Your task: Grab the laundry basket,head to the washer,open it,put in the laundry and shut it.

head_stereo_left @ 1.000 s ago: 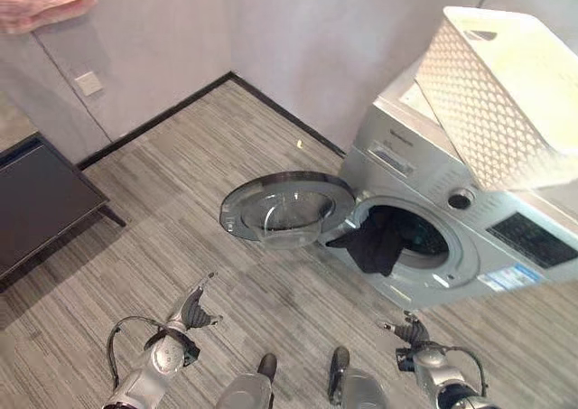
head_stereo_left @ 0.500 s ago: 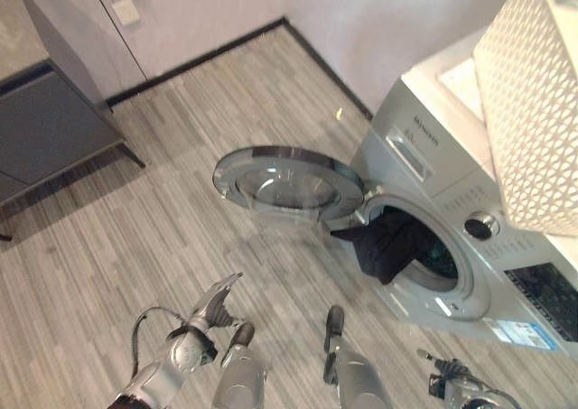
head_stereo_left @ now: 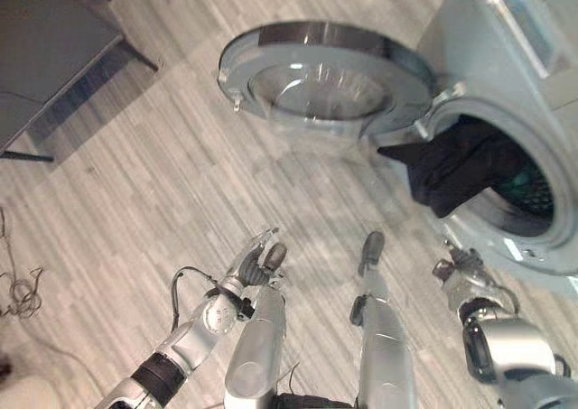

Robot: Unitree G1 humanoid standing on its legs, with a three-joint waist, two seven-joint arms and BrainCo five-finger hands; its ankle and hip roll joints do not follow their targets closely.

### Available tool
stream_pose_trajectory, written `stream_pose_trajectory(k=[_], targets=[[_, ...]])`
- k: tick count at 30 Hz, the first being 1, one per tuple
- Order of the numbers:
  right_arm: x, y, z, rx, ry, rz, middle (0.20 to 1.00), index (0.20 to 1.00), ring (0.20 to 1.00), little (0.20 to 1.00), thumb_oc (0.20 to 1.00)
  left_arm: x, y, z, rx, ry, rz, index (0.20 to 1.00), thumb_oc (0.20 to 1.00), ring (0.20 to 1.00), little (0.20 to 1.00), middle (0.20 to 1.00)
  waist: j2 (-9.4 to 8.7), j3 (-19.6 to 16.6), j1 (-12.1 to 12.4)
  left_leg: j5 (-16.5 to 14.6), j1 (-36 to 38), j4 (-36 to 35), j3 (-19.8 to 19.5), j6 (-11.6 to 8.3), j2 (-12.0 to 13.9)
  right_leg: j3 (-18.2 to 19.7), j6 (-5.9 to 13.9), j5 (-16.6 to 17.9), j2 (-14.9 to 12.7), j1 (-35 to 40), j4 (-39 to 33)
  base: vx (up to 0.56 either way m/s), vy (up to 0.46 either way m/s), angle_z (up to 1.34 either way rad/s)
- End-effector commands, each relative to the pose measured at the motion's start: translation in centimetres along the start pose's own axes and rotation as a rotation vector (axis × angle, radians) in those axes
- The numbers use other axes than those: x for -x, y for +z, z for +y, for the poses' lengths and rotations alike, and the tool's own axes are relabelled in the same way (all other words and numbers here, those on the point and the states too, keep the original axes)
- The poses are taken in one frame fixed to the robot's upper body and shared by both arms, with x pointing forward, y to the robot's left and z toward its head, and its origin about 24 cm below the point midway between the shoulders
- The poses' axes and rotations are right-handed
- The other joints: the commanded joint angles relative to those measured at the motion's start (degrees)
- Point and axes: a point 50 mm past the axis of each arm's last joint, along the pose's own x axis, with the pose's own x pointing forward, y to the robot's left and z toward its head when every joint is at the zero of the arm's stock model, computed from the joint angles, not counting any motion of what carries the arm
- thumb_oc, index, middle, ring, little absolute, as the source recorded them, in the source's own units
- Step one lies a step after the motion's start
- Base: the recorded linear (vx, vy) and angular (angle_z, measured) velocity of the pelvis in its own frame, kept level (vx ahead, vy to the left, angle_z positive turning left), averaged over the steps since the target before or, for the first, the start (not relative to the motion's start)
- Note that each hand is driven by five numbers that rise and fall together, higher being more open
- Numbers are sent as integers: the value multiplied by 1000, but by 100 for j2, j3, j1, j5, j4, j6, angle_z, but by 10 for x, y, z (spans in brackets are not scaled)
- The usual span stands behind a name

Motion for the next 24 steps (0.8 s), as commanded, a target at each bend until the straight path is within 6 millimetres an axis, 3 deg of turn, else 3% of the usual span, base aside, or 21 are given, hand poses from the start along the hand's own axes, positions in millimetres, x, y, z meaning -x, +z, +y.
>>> stream_pose_trajectory(k=[1,3,9,10,11,12,18,24], targets=[[-8,40,-38,-91,-153,-92,1000,1000,1000,1000,1000,-7,30,-4,62,33,-121,1000,1000,1000,1000,1000,397,36,180,500,542,-1497,400,457,132,113,603,-985,-509,-416,1003,-19,35,2],[-8,66,-47,-185,-193,-134,1000,1000,1000,1000,1000,-9,34,-3,68,51,-136,1000,1000,1000,1000,1000,540,36,209,577,332,-1606,423,453,87,130,619,-977,-531,-631,958,9,33,3],[-6,104,-61,-238,-209,-208,1000,1000,1000,1000,1000,-10,41,4,88,85,-168,1000,1000,1000,1000,1000,761,36,247,726,103,-1858,434,438,40,240,627,-941,-519,-1000,915,7,17,4],[-5,111,-62,-240,-209,-228,1000,1000,1000,1000,1000,-11,41,5,83,90,-174,1000,1000,1000,1000,1000,794,36,257,736,54,-1866,438,431,18,251,631,-935,-518,-1048,902,2,40,3],[-1,132,-66,-246,-209,-276,1000,1000,1000,1000,1000,-10,48,8,54,82,-213,1000,1000,1000,1000,1000,899,36,290,752,-65,-1871,444,420,-21,279,642,-927,-536,-1203,905,-2,35,4],[-1,134,-66,-247,-209,-278,1000,1000,1000,1000,1000,-10,49,8,54,83,-215,1000,1000,1000,1000,1000,904,36,290,755,-79,-1871,445,419,-22,283,642,-925,-537,-1221,911,5,20,6],[14,189,-84,-329,-206,-411,1000,1000,1000,1000,1000,-5,65,33,112,181,-300,1000,1000,1000,1000,1000,1222,36,391,884,-575,-1871,408,321,-180,381,657,-982,-526,-1761,1029,4,-15,5],[20,203,-62,-376,-109,-449,1000,1000,1000,1000,1000,-6,78,43,138,214,-362,1000,1000,1000,1000,1000,1287,36,492,944,-815,-1871,486,222,-202,394,657,-1064,-485,-2072,1193,17,-51,0]])
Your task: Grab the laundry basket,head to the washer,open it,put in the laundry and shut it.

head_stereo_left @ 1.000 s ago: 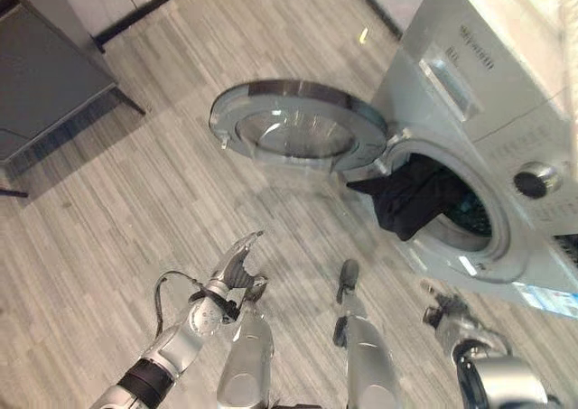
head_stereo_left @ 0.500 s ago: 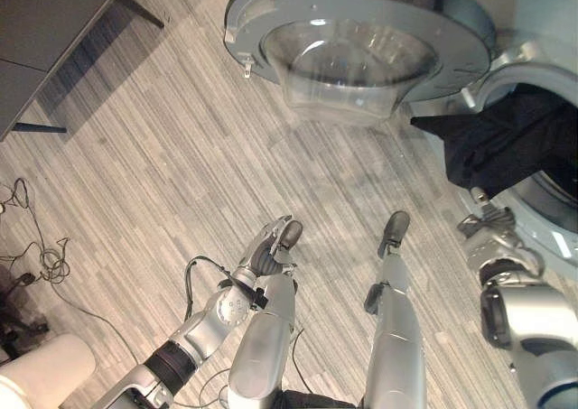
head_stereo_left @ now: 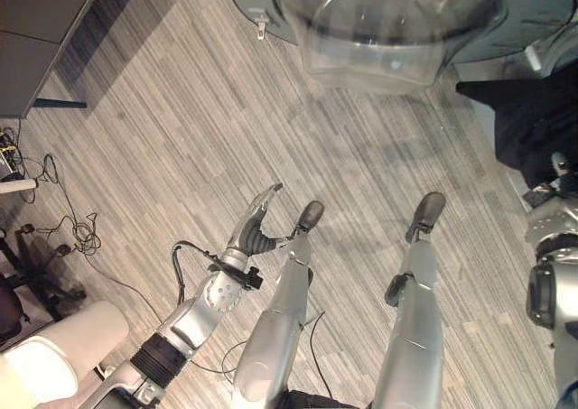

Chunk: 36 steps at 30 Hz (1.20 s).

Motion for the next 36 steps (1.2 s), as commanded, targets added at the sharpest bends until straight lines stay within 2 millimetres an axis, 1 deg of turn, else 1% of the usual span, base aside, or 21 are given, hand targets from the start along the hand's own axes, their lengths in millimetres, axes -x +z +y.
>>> stream_pose_trajectory(k=[1,2,4,5,6,7,8,9,10,12,14,15,16,17,19,24,26,27,31,35,36], targets=[[0,42,7,-63,66,-112,1000,1000,1000,1000,1000,-3,36,-3,101,1,-168,1000,1000,1000,1000,1000,834,127,100,529,791,-1793,398,203,244,156,474,-1208,-109,-291,969,26,-85,0],[2,44,14,-90,87,-113,1000,1000,1000,1000,1000,-6,41,-3,108,4,-187,1000,1000,1000,1000,1000,846,127,93,471,818,-1793,455,199,263,162,493,-1361,-104,-254,1007,75,-82,0],[6,45,27,-163,121,-113,1000,1000,1000,1000,1000,-10,49,-3,123,-2,-221,1000,1000,1000,1000,1000,870,127,119,485,786,-1793,504,154,293,122,495,-1411,-101,-291,1076,27,-94,-2],[11,41,38,-199,152,-99,1000,1000,1000,1000,1000,-12,55,-8,134,-31,-244,1000,1000,1000,1000,1000,901,127,146,572,730,-1793,509,111,322,53,475,-1320,-146,-354,1153,26,-93,-1],[11,42,39,-202,155,-101,1000,1000,1000,1000,1000,-13,56,-8,133,-28,-246,1000,1000,1000,1000,1000,906,127,131,502,788,-1793,554,117,337,70,497,-1452,-136,-285,1157,-34,-56,2],[13,40,44,-213,166,-94,1000,1000,1000,1000,1000,-13,58,-10,137,-40,-254,1000,1000,1000,1000,1000,916,127,142,566,729,-1793,534,101,338,21,473,-1335,-162,-339,1178,77,-57,7],[16,38,52,-245,187,-85,1000,1000,1000,1000,1000,-15,61,-11,138,-50,-270,1000,1000,1000,1000,1000,940,127,144,506,791,-1793,653,88,379,7,507,-1478,-175,-254,1203,-34,-53,9],[18,35,55,-264,195,-78,1000,1000,1000,1000,1000,-15,62,-13,140,-62,-270,1000,1000,1000,1000,1000,950,127,151,562,745,-1793,627,73,381,-42,486,-1368,-200,-309,1225,86,-93,13],[20,35,60,-282,210,-73,1000,1000,1000,1000,1000,-17,63,-13,131,-71,-279,1000,1000,1000,1000,1000,964,127,142,508,807,-1793,712,64,417,-48,519,-1515,-210,-216,1255,21,-52,13],[24,33,69,-294,233,-67,1000,1000,1000,1000,1000,-18,66,-13,118,-84,-296,1000,1000,1000,1000,1000,986,127,149,513,815,-1793,789,47,451,-116,538,-1536,-275,-184,1314,19,-52,17],[25,34,70,-295,235,-71,1000,1000,1000,1000,1000,-18,66,-13,122,-88,-298,1000,1000,1000,1000,1000,1002,127,162,580,745,-1793,758,37,446,-162,515,-1431,-302,-255,1333,-20,-29,18],[26,43,72,-305,238,-88,1000,1000,1000,1000,1000,-20,67,-10,121,-81,-304,1000,1000,1000,1000,1000,1032,127,161,513,784,-1793,884,27,460,-182,559,-1569,-334,-190,1356,2,-25,20],[26,42,71,-304,236,-86,1000,1000,1000,1000,1000,-19,66,-11,122,-83,-302,1000,1000,1000,1000,1000,1035,127,172,583,722,-1793,832,22,449,-211,532,-1448,-344,-262,1355,57,-67,18],[24,58,68,-334,222,-120,1000,1000,1000,1000,1000,-21,68,-5,116,-58,-314,1000,1000,1000,1000,1000,1069,127,170,526,714,-1793,932,6,456,-211,573,-1591,-367,-237,1396,-2,-51,23],[20,75,56,-354,192,-160,1000,1000,1000,1000,1000,-21,67,2,110,-26,-319,1000,1000,1000,1000,1000,1097,126,165,524,639,-1793,979,-11,446,-225,591,-1621,-419,-327,1465,33,-54,20],[12,107,23,-413,100,-247,1000,1000,1000,1000,1000,-17,62,14,91,35,-309,1000,1000,1000,1000,1000,1122,127,79,496,514,-1793,1072,-85,432,-250,631,-1716,-452,-448,1531,14,-46,13],[11,111,18,-429,87,-261,1000,1000,1000,1000,1000,-17,61,16,89,44,-307,1000,1000,1000,1000,1000,1119,127,53,486,495,-1793,1073,-95,421,-253,636,-1723,-455,-471,1544,11,-38,8],[11,124,7,-463,53,-301,1000,1000,1000,1000,1000,-14,58,21,86,63,-298,1000,1000,1000,1000,1000,1112,127,-13,473,452,-1793,1075,-124,420,-249,648,-1737,-446,-537,1597,11,-45,11],[12,141,-4,-453,20,-358,1000,1000,1000,1000,1000,-12,55,26,83,80,-293,1000,1000,1000,1000,1000,1103,127,-100,465,425,-1793,1107,-182,433,-257,671,-1798,-469,-599,1736,7,-39,12],[13,143,-5,-444,18,-370,1000,1000,1000,1000,1000,-10,54,32,66,94,-300,1000,1000,1000,1000,1000,1075,127,-182,442,430,-1793,1141,-220,482,-281,681,-1849,-492,-654,1871,7,-43,9],[13,142,-4,-439,20,-366,918,918,918,918,918,-11,54,32,65,95,-300,1000,1000,1000,1000,1000,1071,126,-187,443,434,-1793,1150,-227,497,-284,687,-1855,-498,-658,1889,5,-66,6]])
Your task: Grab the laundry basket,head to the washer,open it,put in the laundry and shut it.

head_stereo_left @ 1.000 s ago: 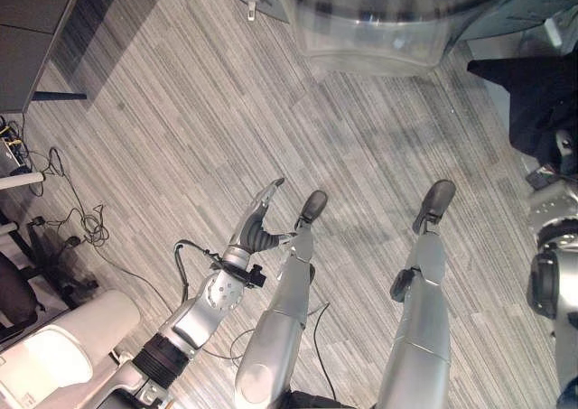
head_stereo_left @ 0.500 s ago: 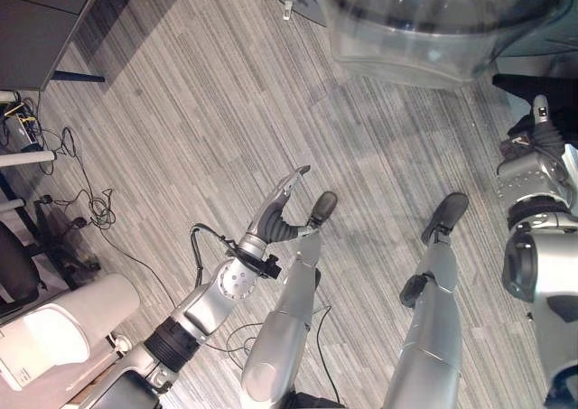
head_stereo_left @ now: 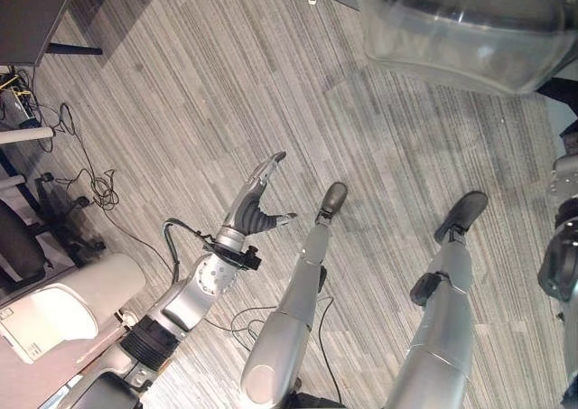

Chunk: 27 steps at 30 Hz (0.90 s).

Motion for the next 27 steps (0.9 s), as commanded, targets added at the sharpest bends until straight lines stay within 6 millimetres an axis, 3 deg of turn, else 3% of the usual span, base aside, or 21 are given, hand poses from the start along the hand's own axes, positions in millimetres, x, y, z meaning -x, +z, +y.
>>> stream_pose_trajectory(k=[1,2,3,4,5,6,12,20,21,24,27], targets=[[1,94,7,7,43,-322,633,633,633,633,633,2,28,3,80,66,-134,1000,1000,1000,1000,1000,747,348,-294,-415,688,-738,646,-300,501,374,418,-1231,107,-262,1168,2,-33,4],[1,94,8,7,43,-322,592,592,592,592,592,2,28,3,80,66,-134,1000,1000,1000,1000,1000,747,348,-297,-415,688,-738,645,-301,501,373,418,-1233,107,-263,1171,3,-51,4],[2,94,10,-2,48,-321,489,489,489,489,489,1,28,5,78,73,-133,1000,1000,1000,1000,1000,739,348,-312,-415,695,-738,647,-313,523,362,423,-1247,106,-271,1200,0,-47,3],[2,95,10,-4,50,-326,438,438,438,438,438,1,28,6,75,76,-135,1000,1000,1000,1000,1000,737,348,-314,-412,700,-738,654,-321,531,352,428,-1252,101,-270,1214,0,-63,4],[3,97,12,-7,52,-332,294,294,294,294,294,1,28,7,72,77,-135,1000,1000,1000,1000,1000,738,348,-325,-412,708,-738,660,-330,536,345,432,-1253,89,-263,1234,-4,-42,4],[3,99,13,-11,55,-339,200,200,200,200,200,1,28,8,68,81,-135,1000,1000,1000,1000,1000,742,348,-329,-409,714,-738,672,-334,542,339,435,-1254,82,-266,1257,-1,-30,5],[7,105,14,-24,75,-400,200,200,200,200,200,2,26,13,57,108,-130,1000,1000,1000,1000,1000,695,348,-449,-432,807,-738,786,-364,588,330,453,-1233,59,-187,1252,2,-27,4],[8,108,-17,-149,65,-503,200,200,200,200,200,-1,16,18,-5,121,-103,1000,1000,1000,1000,1000,454,349,-769,-434,1186,-738,895,-386,691,309,409,-907,93,201,930,-36,-32,1],[15,138,-18,-188,71,-598,200,200,200,200,200,2,14,21,-33,102,-99,1000,1000,1000,1000,1000,305,348,-874,-473,1428,-738,924,-422,771,307,410,-876,152,395,813,-19,-21,-8],[19,154,-14,-144,78,-644,200,200,200,200,200,5,12,21,-40,78,-95,1000,1000,1000,1000,1000,218,347,-894,-496,1593,-738,979,-448,844,298,406,-849,184,531,730,-16,-26,-16],[37,188,-1,-94,118,-778,200,200,200,200,200,11,10,20,-22,52,-78,1000,1000,1000,1000,1000,102,327,-1000,-485,1787,-738,1058,-486,957,291,395,-851,231,729,668,-5,-36,-29]])
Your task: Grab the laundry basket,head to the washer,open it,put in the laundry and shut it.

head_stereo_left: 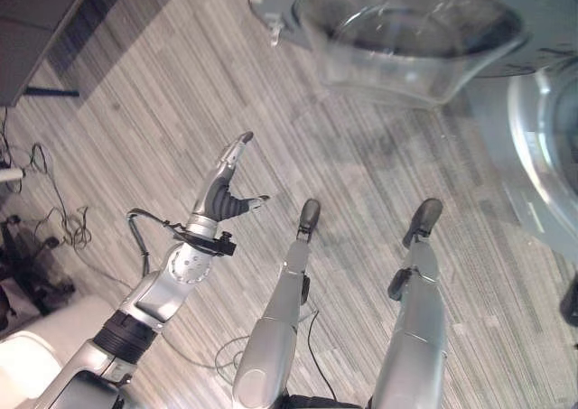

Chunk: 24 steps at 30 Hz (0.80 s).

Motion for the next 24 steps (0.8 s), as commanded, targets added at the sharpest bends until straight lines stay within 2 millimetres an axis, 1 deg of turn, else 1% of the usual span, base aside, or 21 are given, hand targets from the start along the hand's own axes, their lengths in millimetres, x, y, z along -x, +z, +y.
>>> stream_pose_trajectory(k=[1,2,3,4,5,6,7,9,10,13,15,16,17,18,19,21,22,23,24], targets=[[-8,107,27,-18,95,-380,200,200,200,200,200,9,18,-15,97,-33,-70,1000,1000,1000,1000,1000,290,163,-214,-572,771,-464,412,-628,728,143,429,-799,58,-150,708,-5,-32,-18],[-7,108,31,107,112,-406,200,200,200,200,200,10,20,-17,107,-53,-81,1000,1000,1000,1000,1000,226,137,-206,-544,834,-464,439,-630,762,138,414,-809,75,-96,705,-6,-14,-10],[-7,108,34,110,114,-408,200,200,200,200,200,10,20,-17,110,-49,-80,1000,1000,1000,1000,1000,237,150,-219,-548,846,-464,450,-629,765,146,413,-808,81,-89,702,-9,-4,-6],[-9,98,34,226,126,-381,200,200,200,200,200,10,20,-17,116,-52,-78,1000,1000,1000,1000,1000,205,144,-210,-535,861,-464,471,-632,786,153,406,-802,84,-90,706,-22,-1,-5],[-8,63,35,439,205,-276,476,476,476,476,476,9,21,-16,135,-48,-84,1000,1000,1000,1000,1000,169,186,-187,-499,859,-464,531,-631,826,179,385,-780,98,-137,745,-22,-2,-3],[-8,63,39,439,214,-276,765,765,765,765,765,9,20,-15,137,-42,-80,1000,1000,1000,1000,1000,170,191,-216,-501,857,-464,547,-632,826,197,383,-781,102,-154,752,0,0,0],[-7,32,29,550,242,-164,1000,1000,1000,1000,1000,11,21,-14,148,-42,-80,1000,1000,1000,1000,1000,162,197,-204,-489,815,-464,579,-636,850,191,373,-758,107,-215,756,0,0,0],[-6,32,31,549,247,-162,1000,1000,1000,1000,1000,12,21,-13,147,-39,-78,1000,1000,1000,1000,1000,151,196,-218,-489,809,-464,588,-637,851,200,371,-756,110,-229,760,0,0,0],[2,-9,21,604,288,-16,1000,1000,1000,1000,1000,14,21,-15,151,-56,-75,1000,1000,1000,1000,1000,185,197,-197,-486,754,-464,628,-638,858,198,368,-731,107,-275,742,0,0,0],[19,-56,8,588,322,152,1000,1000,1000,1000,1000,16,18,-19,154,-78,-56,1000,1000,1000,1000,1000,217,197,-173,-466,694,-464,672,-632,850,206,358,-712,108,-302,734,-5,23,-5],[34,-84,-4,517,332,255,1000,1000,1000,1000,1000,16,15,-21,151,-91,-41,1000,1000,1000,1000,1000,229,197,-166,-446,668,-464,699,-626,836,203,351,-700,89,-303,739,-7,30,-5],[34,-84,-4,517,331,256,1000,1000,1000,1000,1000,16,15,-21,150,-92,-41,1000,1000,1000,1000,1000,225,197,-163,-446,670,-464,700,-625,835,203,352,-700,88,-300,739,-5,34,-5],[45,-101,-13,432,317,311,1000,1000,1000,1000,1000,15,13,-22,142,-95,-32,1000,1000,1000,1000,1000,238,197,-190,-440,666,-464,724,-612,823,185,345,-688,78,-290,736,-4,39,-4],[52,-109,-15,381,313,333,1000,1000,1000,1000,1000,14,12,-22,140,-89,-26,1000,1000,1000,1000,1000,245,197,-210,-446,670,-464,740,-611,820,184,343,-673,81,-278,722,-7,50,-1],[60,-117,-21,340,306,352,1000,1000,1000,1000,1000,14,10,-21,132,-87,-19,1000,1000,1000,1000,1000,222,197,-219,-452,699,-464,744,-603,822,170,341,-662,78,-227,696,-7,37,1],[72,-128,-27,269,310,371,1000,1000,1000,1000,1000,12,10,-20,124,-73,-19,1000,1000,1000,1000,1000,200,197,-245,-479,749,-464,740,-585,820,158,339,-649,88,-159,666,-4,15,1],[82,-136,-30,254,330,383,1000,1000,1000,1000,1000,12,10,-20,122,-67,-19,1000,1000,1000,1000,1000,175,197,-254,-497,790,-464,737,-575,820,148,338,-632,91,-101,628,0,0,0],[83,-137,-32,256,327,385,1000,1000,1000,1000,1000,13,9,-20,120,-70,-16,1000,1000,1000,1000,1000,163,197,-251,-499,810,-464,736,-573,821,143,340,-626,93,-72,611,-12,35,1],[102,-153,-46,235,342,437,1000,1000,1000,1000,1000,12,9,-19,116,-62,-14,1000,1000,1000,1000,1000,114,197,-293,-517,882,-464,742,-549,831,144,335,-604,94,18,574,-17,44,1]])
